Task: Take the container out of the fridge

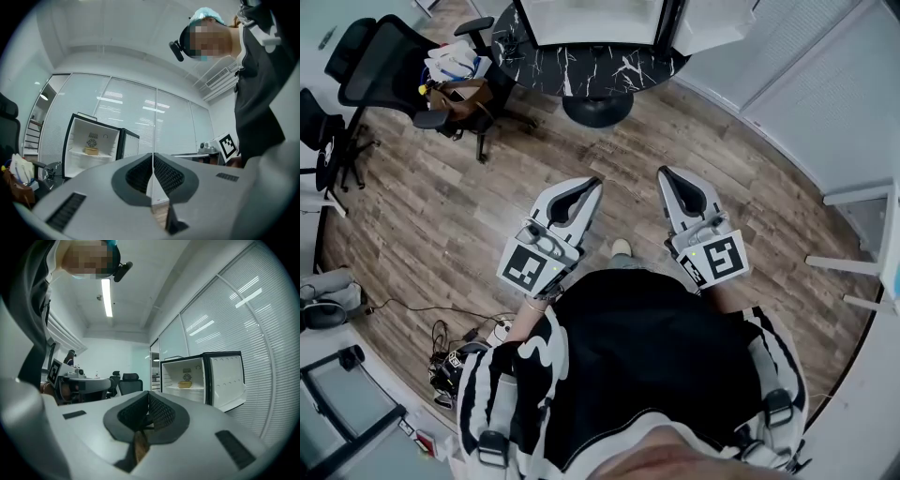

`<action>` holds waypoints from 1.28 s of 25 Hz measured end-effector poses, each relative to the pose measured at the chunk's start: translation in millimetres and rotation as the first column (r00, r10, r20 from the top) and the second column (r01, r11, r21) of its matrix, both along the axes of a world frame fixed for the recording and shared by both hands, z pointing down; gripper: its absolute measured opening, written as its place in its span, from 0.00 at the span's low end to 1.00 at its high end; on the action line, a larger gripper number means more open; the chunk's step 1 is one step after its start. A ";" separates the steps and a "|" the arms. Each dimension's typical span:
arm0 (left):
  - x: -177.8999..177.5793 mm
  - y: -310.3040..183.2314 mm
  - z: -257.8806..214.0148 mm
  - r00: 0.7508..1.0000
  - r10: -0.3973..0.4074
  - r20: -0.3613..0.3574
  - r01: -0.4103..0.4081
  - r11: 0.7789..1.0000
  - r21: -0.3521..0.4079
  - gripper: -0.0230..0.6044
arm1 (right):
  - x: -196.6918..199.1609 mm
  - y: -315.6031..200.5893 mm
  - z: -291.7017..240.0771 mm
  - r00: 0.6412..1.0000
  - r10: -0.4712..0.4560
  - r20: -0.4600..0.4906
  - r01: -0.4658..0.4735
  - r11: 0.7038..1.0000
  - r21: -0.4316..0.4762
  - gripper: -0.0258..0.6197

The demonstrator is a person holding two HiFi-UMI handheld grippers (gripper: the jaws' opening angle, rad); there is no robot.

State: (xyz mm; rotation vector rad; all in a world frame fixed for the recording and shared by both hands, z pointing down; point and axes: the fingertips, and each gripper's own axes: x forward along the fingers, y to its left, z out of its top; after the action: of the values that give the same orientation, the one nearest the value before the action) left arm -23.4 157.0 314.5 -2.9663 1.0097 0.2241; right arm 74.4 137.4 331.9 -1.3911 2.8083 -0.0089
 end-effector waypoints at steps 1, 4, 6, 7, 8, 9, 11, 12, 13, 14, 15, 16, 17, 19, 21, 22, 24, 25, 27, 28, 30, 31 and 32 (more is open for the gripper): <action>0.8 -2.5 0.0 1.000 -0.002 0.000 0.002 1.000 -0.001 0.06 | 0.7 -2.9 -0.2 1.000 -0.003 -0.001 0.003 1.000 0.001 0.06; 2.8 -9.6 0.9 1.000 -0.008 0.000 0.008 1.000 0.000 0.06 | 2.1 -10.8 -0.5 1.000 -0.009 0.000 0.009 1.000 0.003 0.06; 3.8 -15.0 1.8 1.000 -0.013 -0.001 0.013 1.000 0.000 0.06 | 2.5 -16.1 0.9 1.000 -0.016 -0.002 0.016 1.000 0.001 0.06; 4.3 -17.6 1.9 1.000 -0.016 -0.002 0.016 1.000 0.000 0.06 | 2.7 -18.7 1.4 1.000 -0.019 -0.002 0.019 1.000 0.001 0.06; 5.0 -20.0 1.8 1.000 -0.017 -0.002 0.017 1.000 0.001 0.06 | 3.0 -21.2 1.5 1.000 -0.021 -0.001 0.021 1.000 0.001 0.06; 5.9 -22.1 1.7 1.000 -0.018 -0.003 0.018 1.000 0.002 0.06 | 3.5 -23.3 1.4 1.000 -0.023 0.000 0.023 1.000 0.004 0.06; 7.9 -25.4 1.5 1.000 -0.020 -0.003 0.020 1.000 0.003 0.06 | 5.5 -26.7 0.8 1.000 -0.026 0.002 0.026 1.000 0.010 0.06; 9.0 -26.7 1.2 1.000 -0.021 -0.002 0.021 1.000 0.005 0.06 | 6.7 -28.1 0.9 1.000 -0.027 0.001 0.027 1.000 0.009 0.06; 10.1 -27.9 0.8 1.000 -0.022 -0.002 0.022 1.000 0.006 0.06 | 8.0 -29.3 1.2 1.000 -0.029 -0.002 0.029 1.000 0.007 0.06; 11.3 -29.0 0.3 1.000 -0.023 -0.002 0.023 1.000 0.008 0.06 | 9.2 -30.6 1.2 1.000 -0.031 -0.004 0.031 1.000 0.006 0.06; 12.4 -30.2 -0.1 1.000 -0.025 -0.001 0.025 1.000 0.010 0.06 | 10.2 -32.1 1.0 0.999 -0.033 -0.005 0.033 0.999 0.006 0.06; 13.4 -31.6 -0.3 1.000 -0.026 -0.001 0.026 1.000 0.011 0.06 | 11.1 -33.8 0.8 0.999 -0.035 -0.005 0.035 0.999 0.007 0.06; 14.1 -33.1 -0.2 1.000 -0.028 -0.001 0.028 1.000 0.012 0.06 | 11.7 -35.6 0.8 0.999 -0.036 -0.005 0.036 0.999 0.008 0.06; 14.9 -35.9 1.1 0.999 -0.033 -0.002 0.033 0.999 0.010 0.06 | 12.5 -38.6 1.8 0.999 -0.039 -0.005 0.039 0.999 0.009 0.06; 16.0 -38.6 3.0 0.999 -0.037 -0.003 0.037 0.999 0.006 0.06 | 13.2 -41.1 3.4 0.999 -0.042 -0.006 0.043 0.999 0.009 0.06; 17.0 -40.0 3.6 0.999 -0.038 -0.003 0.038 0.999 0.005 0.06 | 13.8 -42.3 4.0 0.999 -0.045 -0.006 0.045 0.999 0.008 0.06; 19.1 -42.5 4.0 0.999 -0.040 -0.002 0.040 0.999 0.005 0.06 | 15.8 -44.9 4.6 0.999 -0.048 -0.006 0.048 0.999 0.007 0.06; 19.9 -43.6 3.9 0.999 -0.041 -0.002 0.041 0.999 0.005 0.06 | 17.1 -46.1 4.8 0.999 -0.048 -0.005 0.048 0.999 0.006 0.06; 21.3 -45.4 3.4 0.999 -0.045 -0.003 0.045 0.999 0.006 0.06 | 19.8 -48.7 5.5 0.999 -0.047 -0.004 0.047 0.999 0.005 0.06; 22.0 -46.0 3.1 0.999 -0.046 -0.003 0.046 0.999 0.007 0.06 | 20.7 -49.8 5.8 0.999 -0.048 -0.003 0.048 0.999 0.004 0.06; 23.0 -46.1 3.5 0.999 -0.048 0.000 0.048 0.999 0.006 0.06 | 21.3 -50.5 6.1 0.999 -0.050 -0.001 0.050 0.999 0.004 0.06; 22.9 -45.7 4.1 0.999 -0.048 0.003 0.048 0.999 0.005 0.06 | 21.0 -50.2 6.1 0.999 -0.052 -0.001 0.052 0.999 0.004 0.06; 22.7 -45.2 4.6 0.999 -0.048 0.005 0.048 0.999 0.005 0.06 | 20.5 -49.7 6.3 0.999 -0.054 0.000 0.054 0.999 0.005 0.06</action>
State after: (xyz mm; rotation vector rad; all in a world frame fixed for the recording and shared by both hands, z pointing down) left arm -0.7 111.7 319.1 -2.9329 1.0774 0.2184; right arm 94.9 87.7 338.1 -1.3144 2.8425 -0.0031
